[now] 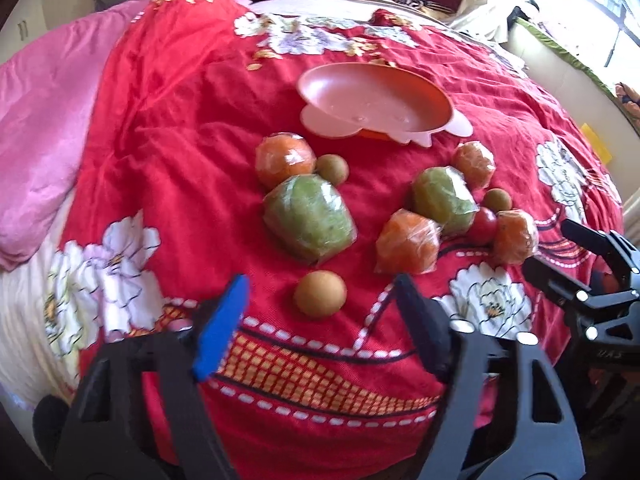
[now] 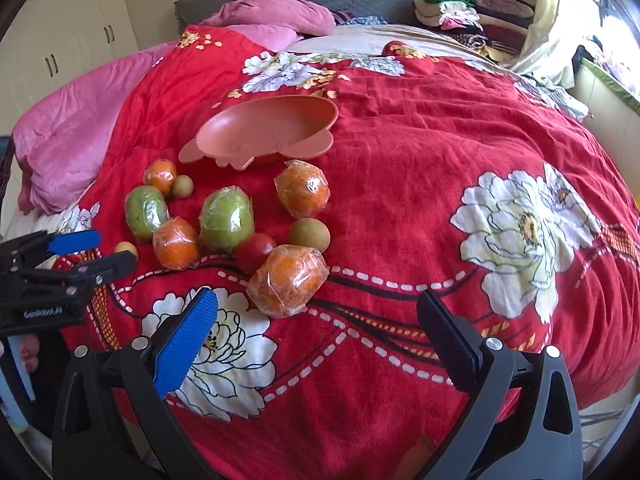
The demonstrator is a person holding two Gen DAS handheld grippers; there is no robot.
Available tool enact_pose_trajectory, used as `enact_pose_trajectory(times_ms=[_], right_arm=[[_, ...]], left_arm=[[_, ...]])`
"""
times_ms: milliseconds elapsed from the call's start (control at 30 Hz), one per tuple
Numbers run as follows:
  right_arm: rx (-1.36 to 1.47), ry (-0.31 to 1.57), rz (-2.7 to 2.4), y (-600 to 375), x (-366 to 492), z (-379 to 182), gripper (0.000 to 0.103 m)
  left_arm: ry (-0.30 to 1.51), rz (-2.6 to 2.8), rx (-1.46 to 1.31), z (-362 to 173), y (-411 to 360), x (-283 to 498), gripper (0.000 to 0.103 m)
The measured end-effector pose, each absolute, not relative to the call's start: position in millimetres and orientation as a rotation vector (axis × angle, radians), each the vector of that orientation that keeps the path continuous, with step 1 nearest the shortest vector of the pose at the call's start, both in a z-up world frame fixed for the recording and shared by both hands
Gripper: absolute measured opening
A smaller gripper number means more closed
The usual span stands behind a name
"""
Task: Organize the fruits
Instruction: 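Reach the left tool to the brown ball while the right tool reaches the wrapped orange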
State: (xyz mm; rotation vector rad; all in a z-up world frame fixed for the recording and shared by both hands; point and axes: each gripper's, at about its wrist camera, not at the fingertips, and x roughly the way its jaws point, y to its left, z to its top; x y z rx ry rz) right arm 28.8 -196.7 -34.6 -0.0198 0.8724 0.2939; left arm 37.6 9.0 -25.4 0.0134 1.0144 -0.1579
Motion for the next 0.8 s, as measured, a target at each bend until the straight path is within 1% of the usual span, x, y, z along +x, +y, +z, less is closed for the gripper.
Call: enact_pose_trajectory(times_ms=[67,100,133,167,233,267,333,467,800], right_arm=[[-0.024,0.879,0.302,-195,30,-37,0.096],[-0.026,0.878,0.309,-194,30,-38,0.092],[-0.027,0.880,0.315,-193,31,-39,0.077],[-0.027,0.893,0.320,-192,34,-41,0.064],[-0.025,0.904,0.341,-191,36,-44,0.061],[-0.028,0.904,0.354,-189,38,-45,0.055],[-0.035,0.900,0.367,-187,39,-45,0.051],[-0.026,0.905,0.397,-186,45,-48,0.044],[-0.005,0.909,0.421,-188,50,-54,0.044]], left_arm=[[1.025,-0.168,0.004,-29,8,41,0.048],[1.031,-0.178,0.001,-32,7,42,0.045],[1.035,-0.182,0.003,-34,6,44,0.039],[1.041,-0.186,0.003,-36,6,46,0.035],[1.043,-0.186,0.001,-40,7,47,0.033],[1.039,-0.185,0.003,-40,7,48,0.031],[1.035,-0.183,0.000,-40,8,49,0.028],[1.037,-0.194,-0.005,-43,11,49,0.028],[1.031,-0.213,-0.018,-46,15,46,0.028]])
